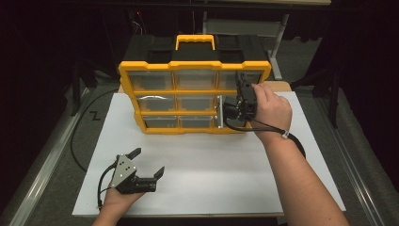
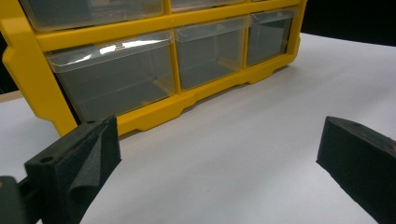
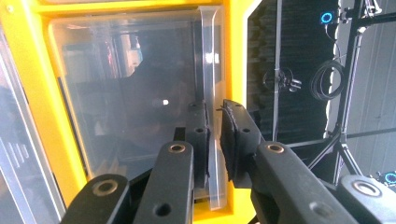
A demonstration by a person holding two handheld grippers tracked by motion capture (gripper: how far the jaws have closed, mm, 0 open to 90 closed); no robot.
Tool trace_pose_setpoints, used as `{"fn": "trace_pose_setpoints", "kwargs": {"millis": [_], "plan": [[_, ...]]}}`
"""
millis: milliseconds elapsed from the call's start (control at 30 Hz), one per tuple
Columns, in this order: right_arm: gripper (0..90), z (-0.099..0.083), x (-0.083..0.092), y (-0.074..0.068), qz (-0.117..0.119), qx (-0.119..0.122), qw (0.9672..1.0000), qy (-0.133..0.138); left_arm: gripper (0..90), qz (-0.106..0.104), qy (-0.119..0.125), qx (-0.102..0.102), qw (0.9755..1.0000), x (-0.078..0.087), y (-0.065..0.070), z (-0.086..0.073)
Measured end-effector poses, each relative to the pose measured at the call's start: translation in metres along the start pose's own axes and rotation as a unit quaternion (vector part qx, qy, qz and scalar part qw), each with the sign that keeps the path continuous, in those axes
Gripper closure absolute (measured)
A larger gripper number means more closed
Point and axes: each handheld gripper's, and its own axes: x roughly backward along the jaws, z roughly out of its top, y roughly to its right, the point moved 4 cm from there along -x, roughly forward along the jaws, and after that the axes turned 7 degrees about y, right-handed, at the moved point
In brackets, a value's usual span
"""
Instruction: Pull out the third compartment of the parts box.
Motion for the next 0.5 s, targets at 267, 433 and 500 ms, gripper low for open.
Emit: {"fn": "trace_pose_setpoints", "kwargs": {"millis": [267,433,500], "plan": [[83.6,0.000,0.007,0.003,0.009,-0.013,0.9999,0.003,0.5,-0.001,0.003,0.000,1.0000,0.001,0.002,0.001],[83.3,0.000,0.020,0.005,0.005,-0.015,0.9998,0.014,0.5,-0.002,0.006,0.003,1.0000,0.002,0.003,0.001],[83.2,0.000,0.023,0.006,0.006,-0.018,0.9997,0.017,0.5,-0.002,0.006,0.003,1.0000,0.002,0.003,0.001]]}}
